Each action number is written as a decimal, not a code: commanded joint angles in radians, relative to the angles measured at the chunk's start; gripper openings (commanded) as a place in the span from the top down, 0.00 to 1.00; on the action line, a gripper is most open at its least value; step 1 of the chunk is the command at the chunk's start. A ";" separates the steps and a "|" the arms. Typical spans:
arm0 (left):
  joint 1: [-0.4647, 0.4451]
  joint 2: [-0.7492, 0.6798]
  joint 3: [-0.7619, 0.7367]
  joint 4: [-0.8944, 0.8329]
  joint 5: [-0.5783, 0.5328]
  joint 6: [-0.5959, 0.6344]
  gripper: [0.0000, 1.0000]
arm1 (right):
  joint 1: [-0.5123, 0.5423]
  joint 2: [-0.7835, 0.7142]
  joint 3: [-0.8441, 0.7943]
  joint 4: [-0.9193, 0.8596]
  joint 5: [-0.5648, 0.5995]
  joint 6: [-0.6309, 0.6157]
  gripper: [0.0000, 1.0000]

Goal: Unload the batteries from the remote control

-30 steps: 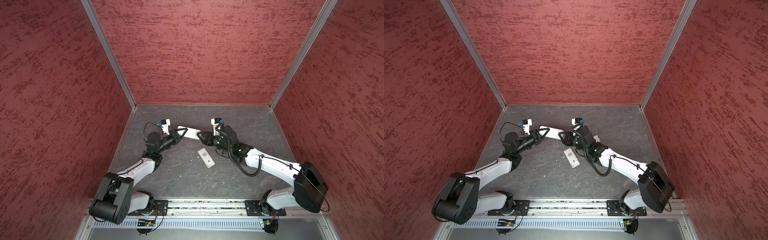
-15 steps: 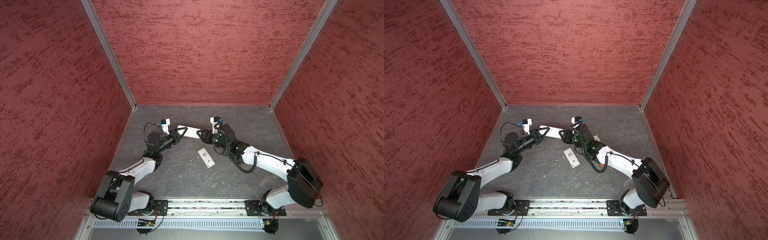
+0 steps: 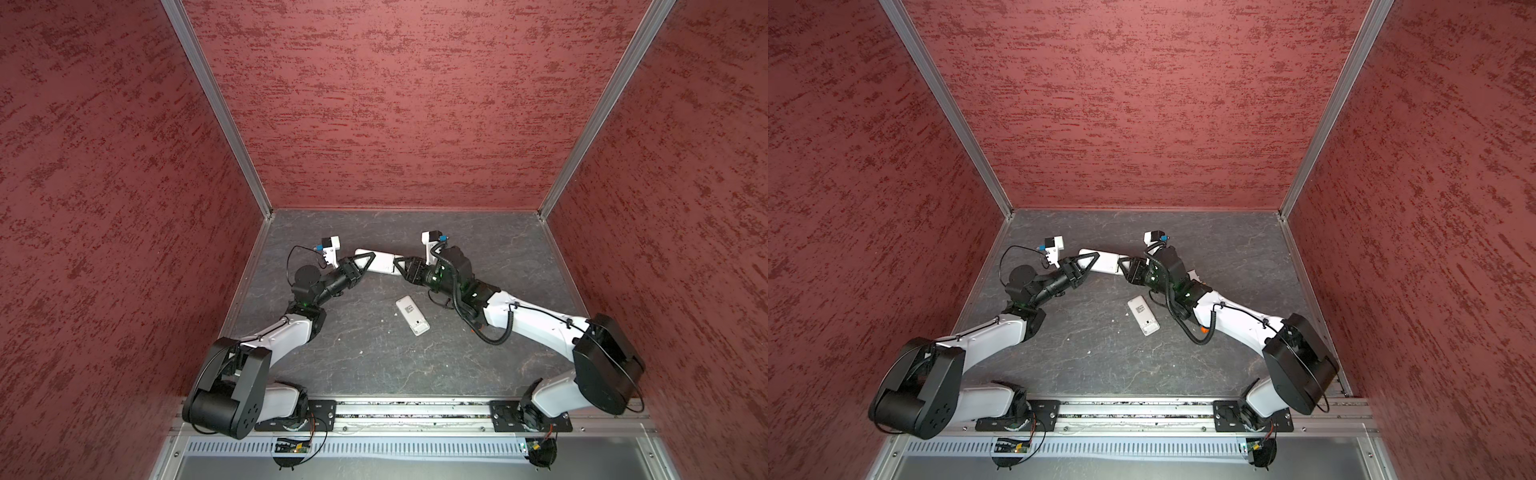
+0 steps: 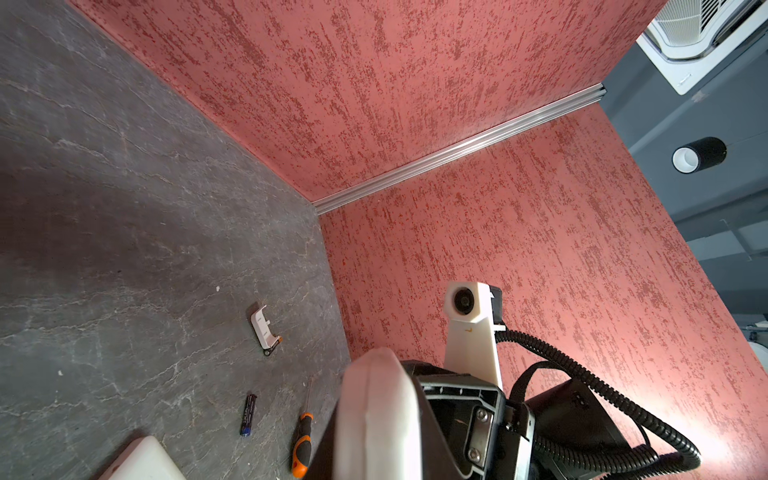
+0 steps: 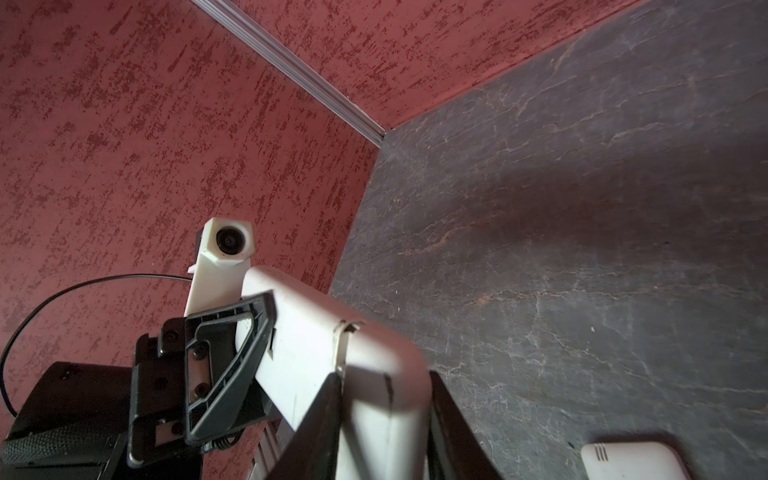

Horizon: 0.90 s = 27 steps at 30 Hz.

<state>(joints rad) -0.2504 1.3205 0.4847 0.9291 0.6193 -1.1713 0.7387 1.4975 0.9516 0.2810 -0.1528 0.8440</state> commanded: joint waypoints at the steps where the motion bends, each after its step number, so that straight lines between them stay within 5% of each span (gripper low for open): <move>1: -0.001 0.002 -0.004 0.044 0.027 -0.005 1.00 | -0.001 0.006 -0.018 0.034 0.000 0.020 0.68; 17: 0.007 -0.017 0.029 -0.140 0.019 0.116 1.00 | -0.003 0.006 0.022 -0.045 0.009 0.006 0.69; 27: -0.003 0.003 0.024 -0.138 -0.007 0.127 1.00 | -0.003 0.014 0.038 -0.060 0.010 0.017 0.79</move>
<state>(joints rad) -0.2436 1.3167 0.4992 0.7860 0.6170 -1.0672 0.7341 1.5074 0.9554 0.2096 -0.1486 0.8536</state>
